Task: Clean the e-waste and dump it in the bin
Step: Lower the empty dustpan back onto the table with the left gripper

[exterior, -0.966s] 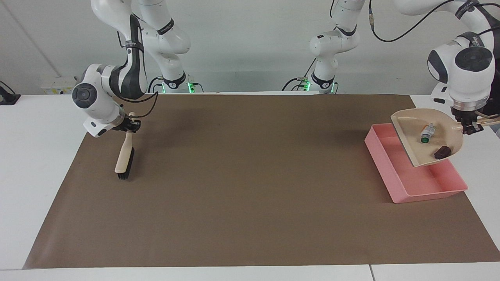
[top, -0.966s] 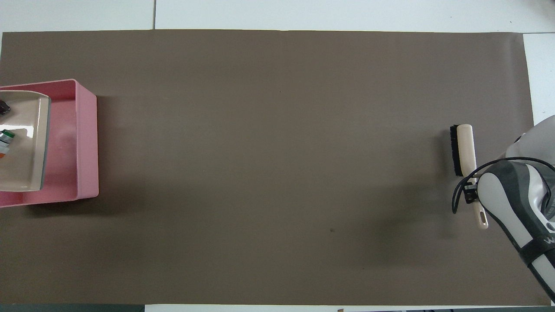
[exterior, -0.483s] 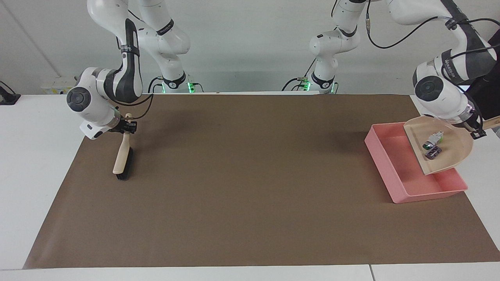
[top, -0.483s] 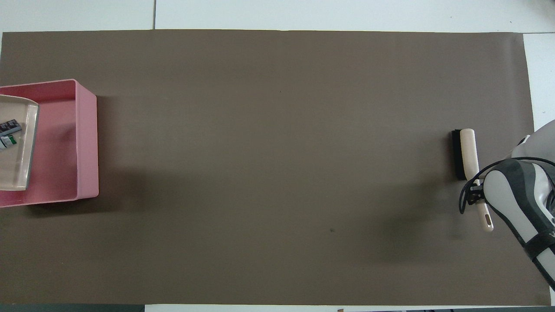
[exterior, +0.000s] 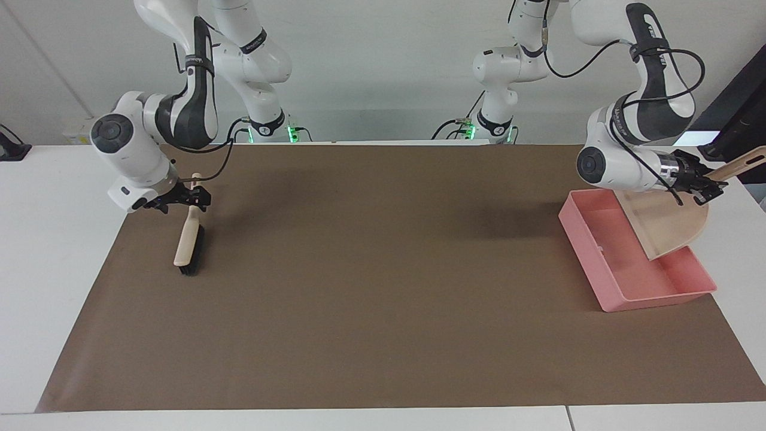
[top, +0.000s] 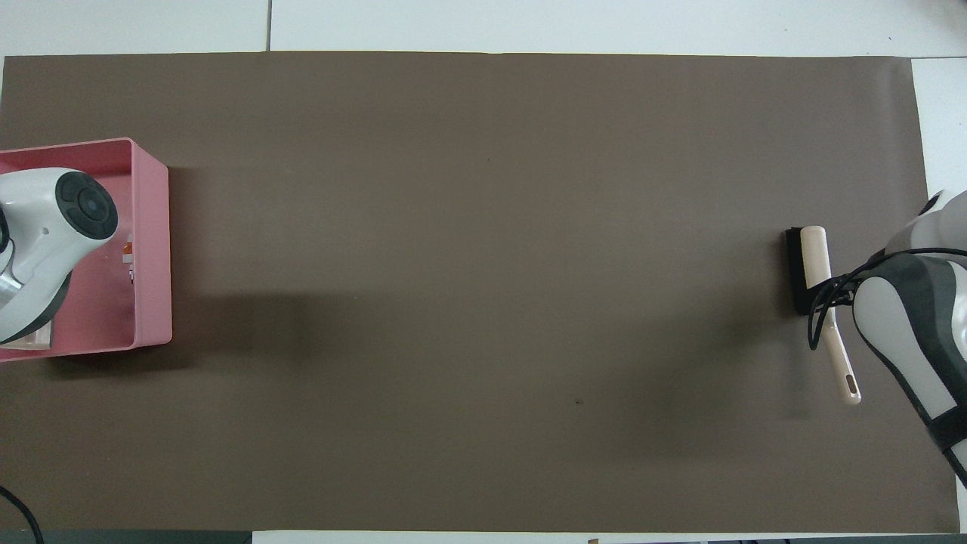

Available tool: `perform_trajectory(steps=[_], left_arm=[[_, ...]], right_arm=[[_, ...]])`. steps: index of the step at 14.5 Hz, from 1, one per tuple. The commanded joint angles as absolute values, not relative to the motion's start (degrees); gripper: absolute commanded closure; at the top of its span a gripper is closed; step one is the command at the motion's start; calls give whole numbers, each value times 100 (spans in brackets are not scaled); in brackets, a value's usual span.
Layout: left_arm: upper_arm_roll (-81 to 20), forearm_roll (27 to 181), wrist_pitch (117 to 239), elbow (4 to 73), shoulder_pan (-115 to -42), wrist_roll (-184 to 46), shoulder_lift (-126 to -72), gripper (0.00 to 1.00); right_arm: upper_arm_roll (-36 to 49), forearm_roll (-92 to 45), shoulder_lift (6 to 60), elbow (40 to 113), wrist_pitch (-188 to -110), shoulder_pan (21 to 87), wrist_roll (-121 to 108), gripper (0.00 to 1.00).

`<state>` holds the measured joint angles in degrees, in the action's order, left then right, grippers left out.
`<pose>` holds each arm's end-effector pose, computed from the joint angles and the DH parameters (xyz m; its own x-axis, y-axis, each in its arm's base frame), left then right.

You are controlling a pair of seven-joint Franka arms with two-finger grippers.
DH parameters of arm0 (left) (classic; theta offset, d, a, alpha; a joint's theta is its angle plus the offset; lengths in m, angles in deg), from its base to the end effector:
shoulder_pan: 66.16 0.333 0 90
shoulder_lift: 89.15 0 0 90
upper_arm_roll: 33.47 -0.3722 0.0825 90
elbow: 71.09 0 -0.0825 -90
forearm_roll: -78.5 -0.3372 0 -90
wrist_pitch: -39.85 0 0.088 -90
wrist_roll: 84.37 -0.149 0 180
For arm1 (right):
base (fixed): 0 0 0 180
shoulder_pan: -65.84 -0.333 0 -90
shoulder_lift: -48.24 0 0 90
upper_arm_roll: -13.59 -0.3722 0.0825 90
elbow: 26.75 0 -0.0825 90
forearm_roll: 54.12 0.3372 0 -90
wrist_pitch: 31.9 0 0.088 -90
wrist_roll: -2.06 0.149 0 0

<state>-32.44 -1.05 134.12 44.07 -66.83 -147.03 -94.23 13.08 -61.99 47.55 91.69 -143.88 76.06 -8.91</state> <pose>0.5243 0.1245 0.5256 -0.0469 -0.1950 -0.9797 -0.9989 0.0114 0.0456 0.4815 -0.0970 0.4542 0.9863 0.0735 -0.1480 0.0879 -0.9918 0.0930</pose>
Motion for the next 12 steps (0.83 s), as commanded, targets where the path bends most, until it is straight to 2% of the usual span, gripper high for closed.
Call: perform_trajectory(steps=[1,3,4,8,12], left_arm=[[-3276,-271,13117,4440,-6836,-14886,-9075,100],[-3250,-140,13248,4335,-6827,-15483,-8820,100],[-3241,148,13319,4300,-6827,-15581,-8688,100],[-3232,1809,13486,4036,-7063,-15706,-8537,100],[-3224,3287,13802,4140,-7213,-15697,-8484,100]], right_arm=[[1236,-6186,4928,8402,-14274,7543,-963,0],[1210,-6063,5131,8085,-14047,7411,-544,0],[1201,-5958,5166,7805,-13680,7332,-184,0],[1210,-5571,4807,6284,-12106,7270,707,0],[1210,-5571,4982,6579,-11997,7261,707,0]])
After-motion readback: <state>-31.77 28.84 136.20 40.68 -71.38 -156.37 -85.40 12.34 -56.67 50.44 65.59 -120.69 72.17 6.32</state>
